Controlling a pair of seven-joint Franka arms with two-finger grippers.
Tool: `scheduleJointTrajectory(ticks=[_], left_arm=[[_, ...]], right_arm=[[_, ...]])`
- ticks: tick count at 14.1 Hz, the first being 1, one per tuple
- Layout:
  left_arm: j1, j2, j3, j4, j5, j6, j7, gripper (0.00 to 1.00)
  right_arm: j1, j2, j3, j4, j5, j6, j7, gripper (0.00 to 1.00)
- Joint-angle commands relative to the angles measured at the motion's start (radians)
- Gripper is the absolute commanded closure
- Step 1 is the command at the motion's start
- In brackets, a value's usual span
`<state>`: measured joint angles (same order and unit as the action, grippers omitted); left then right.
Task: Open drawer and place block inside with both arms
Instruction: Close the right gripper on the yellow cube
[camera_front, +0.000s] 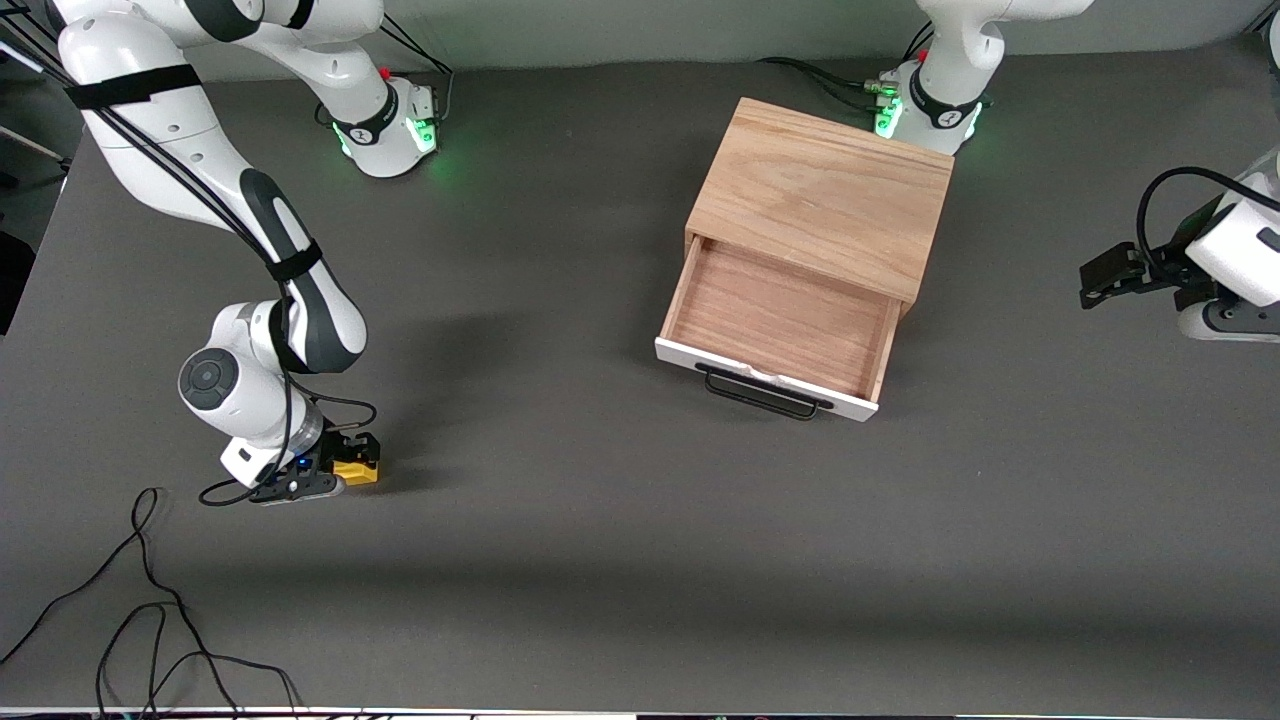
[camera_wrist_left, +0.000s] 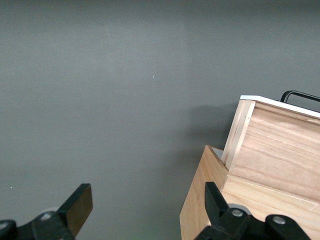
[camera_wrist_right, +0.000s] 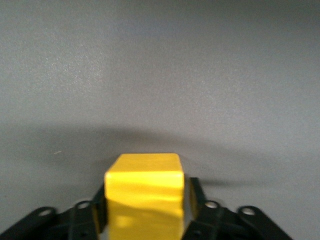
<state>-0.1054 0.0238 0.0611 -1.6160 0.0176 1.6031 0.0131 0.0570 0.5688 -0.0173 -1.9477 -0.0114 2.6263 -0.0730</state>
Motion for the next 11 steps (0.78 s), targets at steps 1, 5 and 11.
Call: scheduleJointTrajectory(ticks=[1,5,11], left_arm=[[-0.011,-0.019,0.008,-0.018,-0.008,0.008,0.018,0.0],[-0.013,-0.015,0.008,-0.016,-0.008,0.008,0.016,0.0],[-0.013,-0.013,0.008,-0.016,-0.008,0.008,0.016,0.0]], right_arm=[[0.007,-0.023,-0.001,0.012,-0.012,-0.006,0.004,0.69],[0.024,-0.066,0.002,0.091,-0.01,-0.17,0.007,0.7],[0.101,-0.083,0.007,0.343,-0.01,-0.535,0.171,0.69]])
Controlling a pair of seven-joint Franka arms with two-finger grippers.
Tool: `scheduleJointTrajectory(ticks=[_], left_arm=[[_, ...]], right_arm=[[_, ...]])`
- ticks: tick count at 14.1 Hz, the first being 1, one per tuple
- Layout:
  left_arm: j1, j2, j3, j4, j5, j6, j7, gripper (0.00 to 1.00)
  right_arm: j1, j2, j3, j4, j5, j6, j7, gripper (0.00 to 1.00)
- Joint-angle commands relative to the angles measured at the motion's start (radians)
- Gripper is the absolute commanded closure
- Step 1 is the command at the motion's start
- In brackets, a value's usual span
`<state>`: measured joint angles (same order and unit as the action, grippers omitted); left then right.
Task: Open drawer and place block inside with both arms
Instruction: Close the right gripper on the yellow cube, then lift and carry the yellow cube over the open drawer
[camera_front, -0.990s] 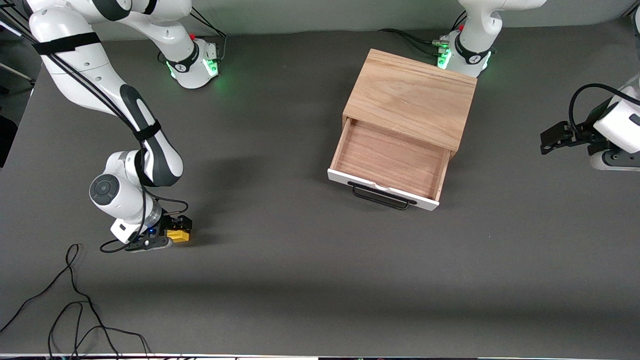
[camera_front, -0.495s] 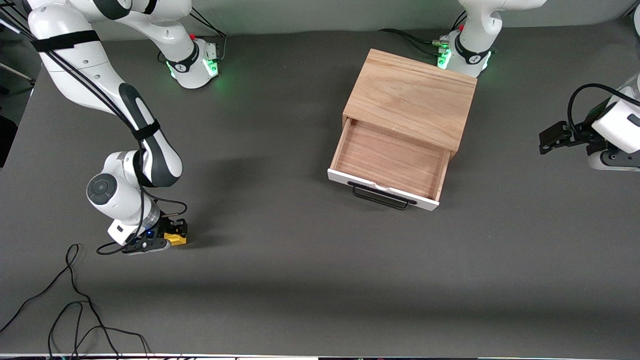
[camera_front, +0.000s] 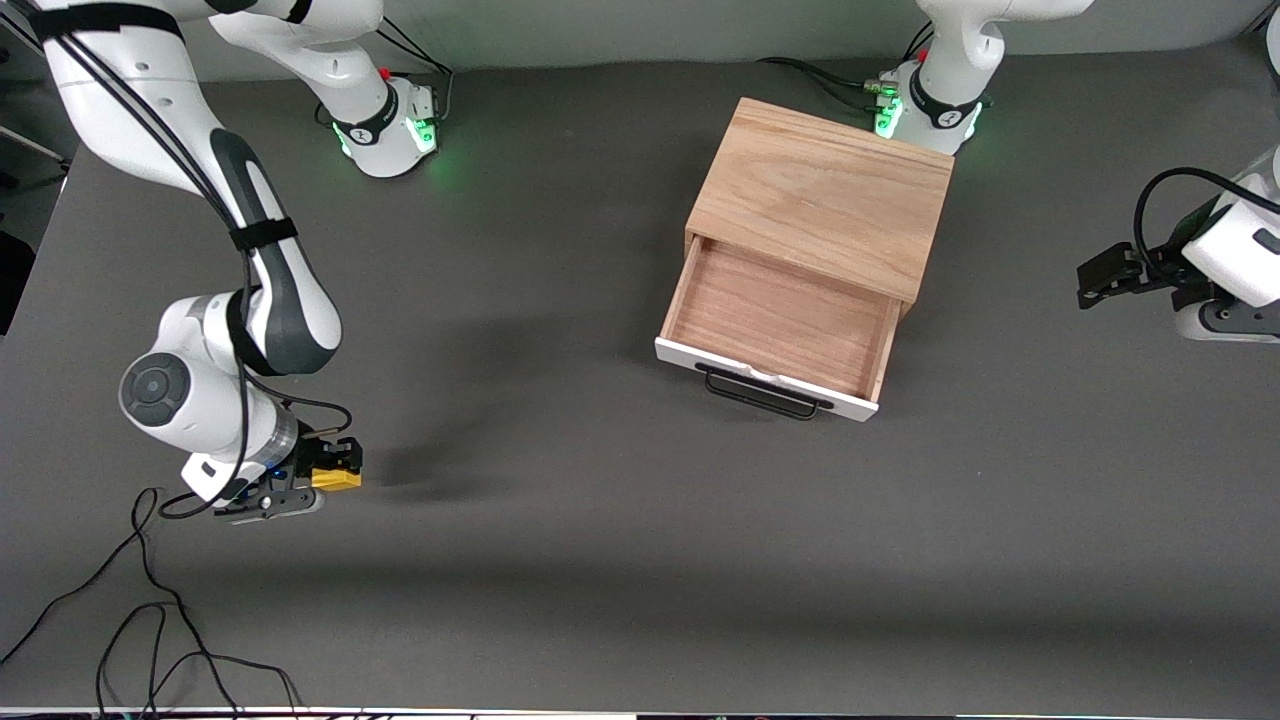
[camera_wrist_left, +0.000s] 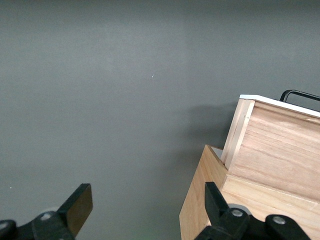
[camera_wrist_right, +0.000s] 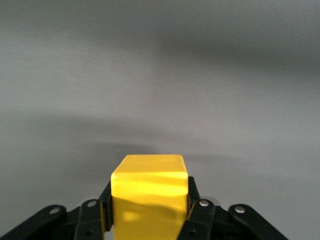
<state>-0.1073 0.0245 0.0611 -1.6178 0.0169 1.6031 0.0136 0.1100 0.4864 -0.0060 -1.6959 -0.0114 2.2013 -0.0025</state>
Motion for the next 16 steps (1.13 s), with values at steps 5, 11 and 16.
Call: scheduleJointTrajectory(ticks=[5,11,16], left_arm=[[-0.011,-0.009,0.008,-0.014,-0.008,0.006,0.016,0.0],[-0.012,-0.009,0.008,-0.014,-0.008,0.006,0.014,0.0],[-0.011,-0.009,0.008,-0.014,-0.008,0.005,0.014,0.0]], right_arm=[[0.187,0.008,-0.003,0.362,-0.002,-0.408,0.344,0.7],[0.276,0.012,0.014,0.613,0.1,-0.636,0.528,0.7],[0.393,0.027,0.026,0.659,0.1,-0.62,0.722,0.7]])
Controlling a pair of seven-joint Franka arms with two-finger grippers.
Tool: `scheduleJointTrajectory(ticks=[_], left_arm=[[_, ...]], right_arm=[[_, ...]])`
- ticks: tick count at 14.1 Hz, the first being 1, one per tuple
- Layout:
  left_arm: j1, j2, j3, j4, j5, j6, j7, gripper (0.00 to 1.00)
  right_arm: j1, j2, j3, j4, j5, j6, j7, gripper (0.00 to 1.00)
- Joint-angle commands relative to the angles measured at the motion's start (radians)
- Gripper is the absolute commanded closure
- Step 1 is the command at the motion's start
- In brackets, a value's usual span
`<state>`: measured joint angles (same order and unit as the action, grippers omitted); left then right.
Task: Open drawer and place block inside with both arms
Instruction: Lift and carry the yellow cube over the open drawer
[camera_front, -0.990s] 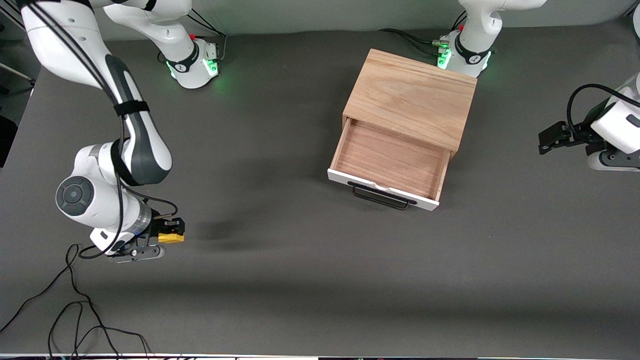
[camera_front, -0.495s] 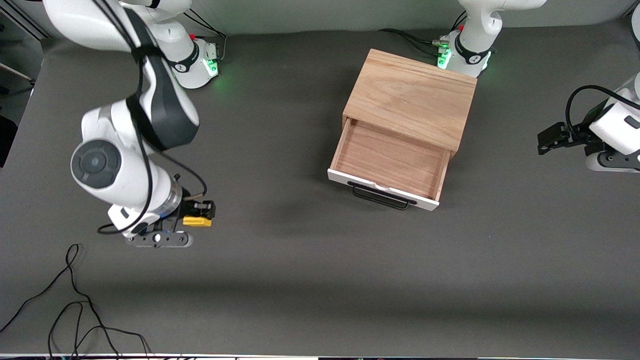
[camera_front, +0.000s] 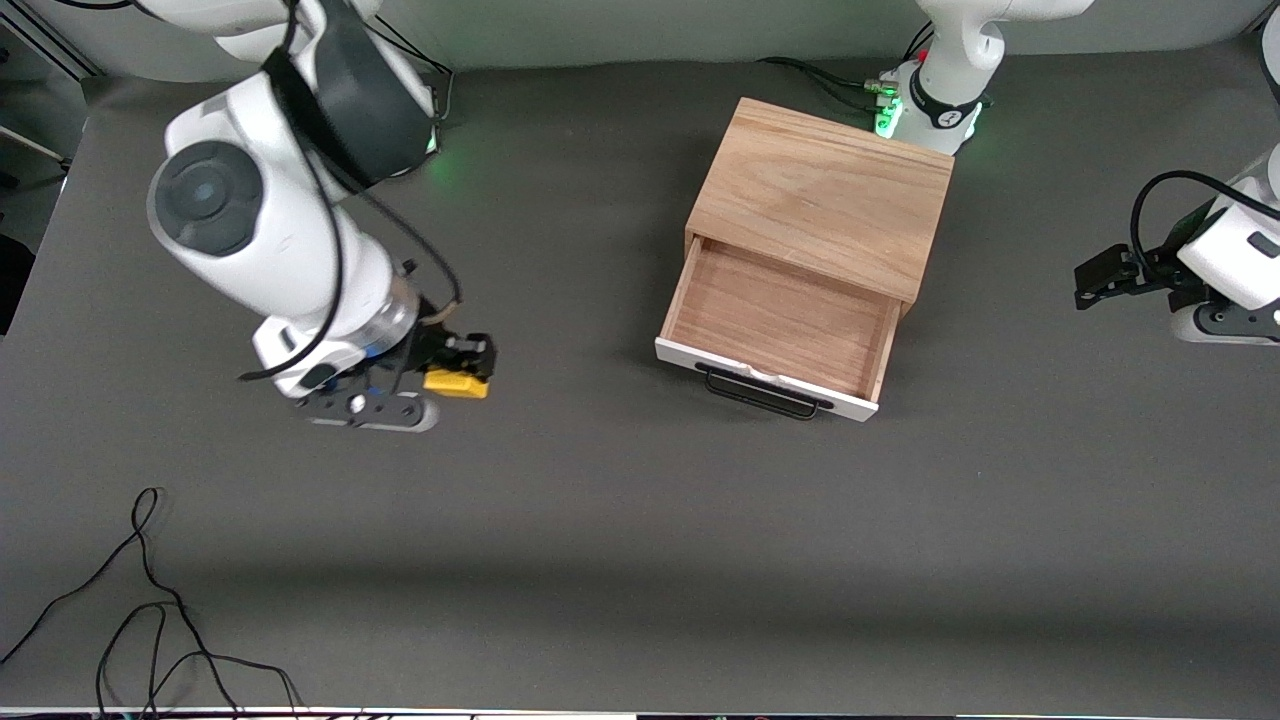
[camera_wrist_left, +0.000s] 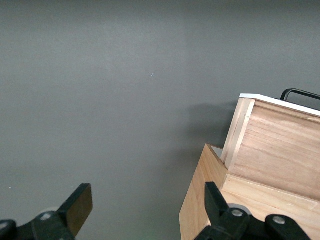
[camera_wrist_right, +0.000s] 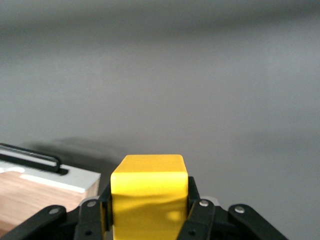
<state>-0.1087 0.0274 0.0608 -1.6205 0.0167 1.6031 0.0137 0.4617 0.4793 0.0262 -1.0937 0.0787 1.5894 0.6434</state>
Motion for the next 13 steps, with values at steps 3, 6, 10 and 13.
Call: scheduleJointTrajectory(ticks=[3,6,10,13], left_arm=[[-0.011,-0.012,0.008,-0.012,-0.008,0.002,0.011,0.0],[-0.012,-0.012,0.008,-0.012,-0.008,0.0,0.003,0.0],[-0.012,-0.014,0.004,-0.012,-0.008,-0.002,0.002,0.0],[-0.012,-0.014,0.004,-0.012,-0.008,-0.003,0.002,0.0]], right_arm=[[0.103,0.05,-0.006,0.058,0.009,0.015,0.169,0.7],[0.164,0.073,-0.006,0.058,0.009,0.072,0.278,0.7],[0.238,0.137,-0.008,0.058,0.001,0.182,0.389,0.7],[0.287,0.18,-0.011,0.06,-0.004,0.248,0.452,0.7]])
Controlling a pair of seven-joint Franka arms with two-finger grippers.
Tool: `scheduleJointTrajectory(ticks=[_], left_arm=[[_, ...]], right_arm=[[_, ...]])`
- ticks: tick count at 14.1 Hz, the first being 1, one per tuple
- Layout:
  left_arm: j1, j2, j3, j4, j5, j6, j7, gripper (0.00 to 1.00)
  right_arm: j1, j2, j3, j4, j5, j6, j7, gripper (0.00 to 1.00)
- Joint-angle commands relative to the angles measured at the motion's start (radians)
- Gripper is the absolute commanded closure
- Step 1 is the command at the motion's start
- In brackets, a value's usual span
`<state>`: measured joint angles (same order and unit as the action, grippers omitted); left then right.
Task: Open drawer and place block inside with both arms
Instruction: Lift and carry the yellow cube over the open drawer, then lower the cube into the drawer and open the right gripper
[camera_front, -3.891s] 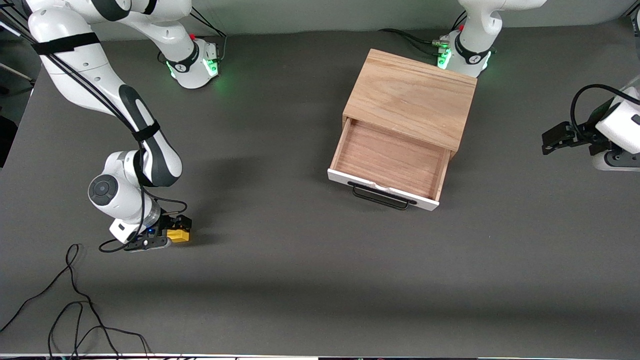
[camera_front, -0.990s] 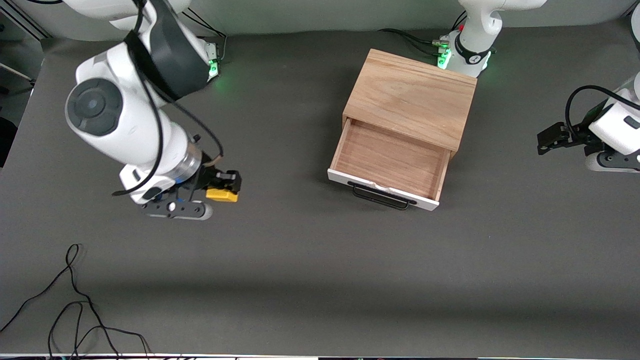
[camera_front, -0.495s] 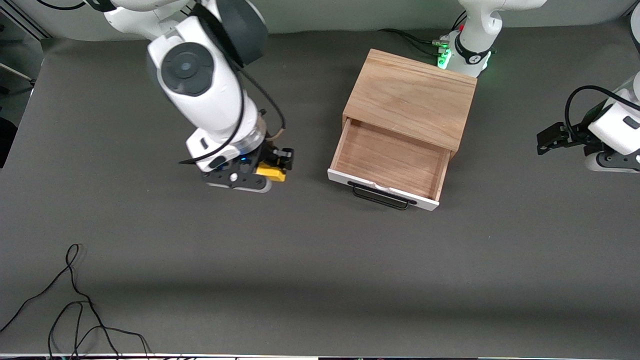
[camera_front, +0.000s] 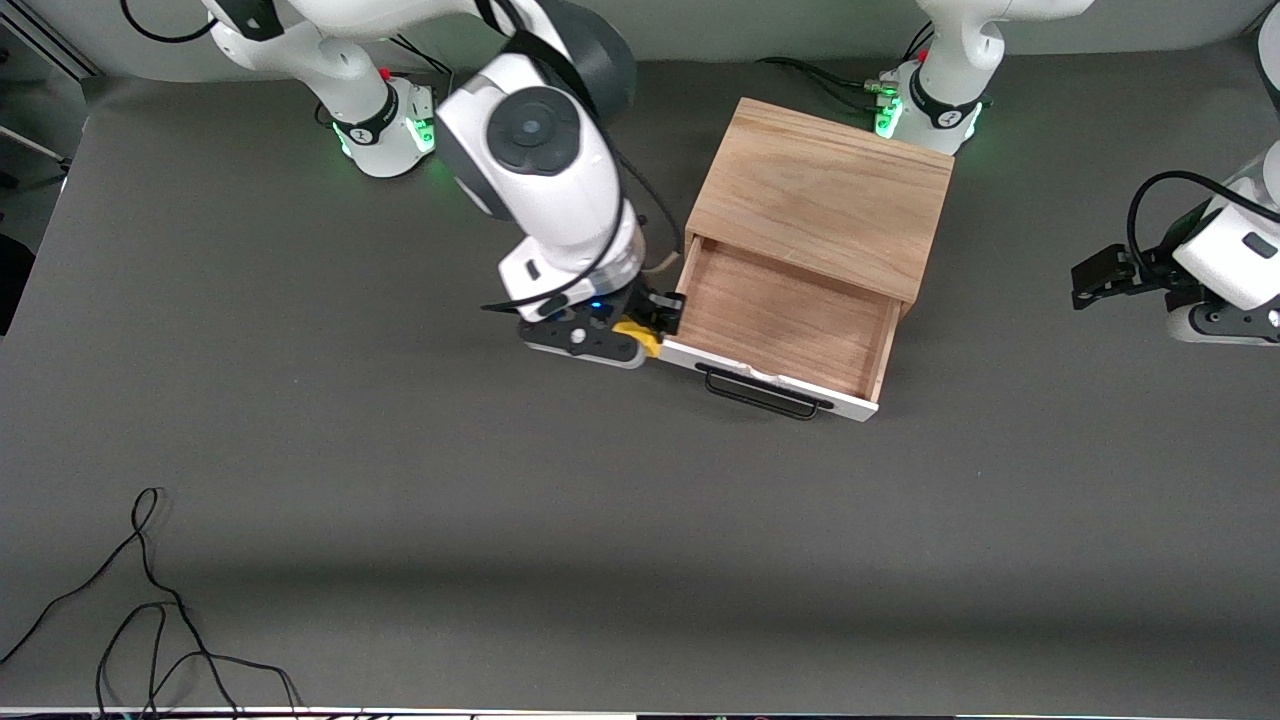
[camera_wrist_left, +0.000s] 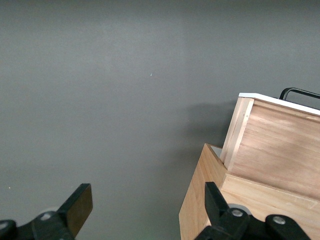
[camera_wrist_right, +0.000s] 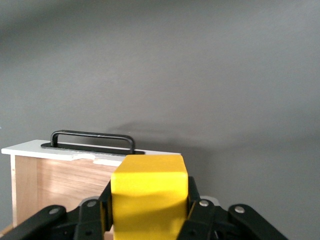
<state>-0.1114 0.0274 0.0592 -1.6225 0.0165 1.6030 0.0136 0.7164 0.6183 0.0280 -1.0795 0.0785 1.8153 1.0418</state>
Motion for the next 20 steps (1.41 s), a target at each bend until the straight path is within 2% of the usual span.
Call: scheduleJointTrajectory(ticks=[1,6,15,20], left_arm=[[-0.01,-0.014,0.005,-0.01,-0.007,-0.005,0.002,0.0],[-0.01,-0.012,0.005,-0.01,-0.007,-0.006,0.002,0.0],[-0.011,-0.012,0.005,-0.011,-0.006,-0.008,0.002,0.0],[-0.011,-0.012,0.005,-0.01,-0.006,-0.006,0.002,0.0]], right_arm=[[0.043,0.05,-0.013,0.044,-0.014,0.036,0.06,0.7],[0.084,0.109,-0.013,0.044,-0.048,0.124,0.138,0.7],[0.178,0.17,-0.011,0.043,-0.048,0.144,0.198,0.7],[0.187,0.195,-0.013,0.038,-0.051,0.17,0.213,0.69]])
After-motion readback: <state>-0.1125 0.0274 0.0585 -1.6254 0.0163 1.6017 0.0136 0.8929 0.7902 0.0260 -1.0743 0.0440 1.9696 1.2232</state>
